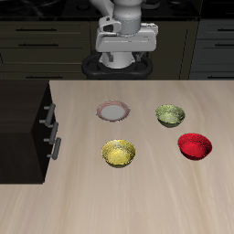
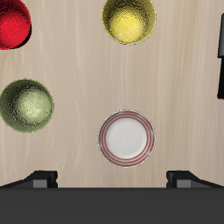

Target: Place the red bowl on the plate

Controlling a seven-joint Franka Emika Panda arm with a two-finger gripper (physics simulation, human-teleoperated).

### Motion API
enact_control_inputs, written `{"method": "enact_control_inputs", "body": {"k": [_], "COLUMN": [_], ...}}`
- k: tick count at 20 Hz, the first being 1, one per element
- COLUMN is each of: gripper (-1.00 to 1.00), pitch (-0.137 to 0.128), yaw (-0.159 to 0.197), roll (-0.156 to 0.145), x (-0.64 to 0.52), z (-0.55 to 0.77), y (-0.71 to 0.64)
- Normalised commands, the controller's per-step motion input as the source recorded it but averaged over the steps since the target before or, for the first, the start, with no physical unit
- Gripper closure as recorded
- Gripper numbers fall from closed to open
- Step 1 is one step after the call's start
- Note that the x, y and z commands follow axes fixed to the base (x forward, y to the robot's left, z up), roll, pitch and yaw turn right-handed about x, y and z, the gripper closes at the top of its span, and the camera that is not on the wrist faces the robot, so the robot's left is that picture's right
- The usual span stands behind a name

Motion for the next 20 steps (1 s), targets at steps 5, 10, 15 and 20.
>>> {"method": "enact_control_inputs", "body": {"k": [5,10,15,20], "gripper": [-1.00,-1.00,-1.00,-1.00], "pitch": [0.044,0.001,0.001,0.036], "yaw": [0.003,0.012,-0.009,0.004], "roll": [0.017,-0.034,-0.023,0.002], "x": [0.35,0.22,0.17,0.12], "z": [-0.13,-0.05,-0.07,-0.14], "y": [0.03,-0.01,-0.04,0.16]}}
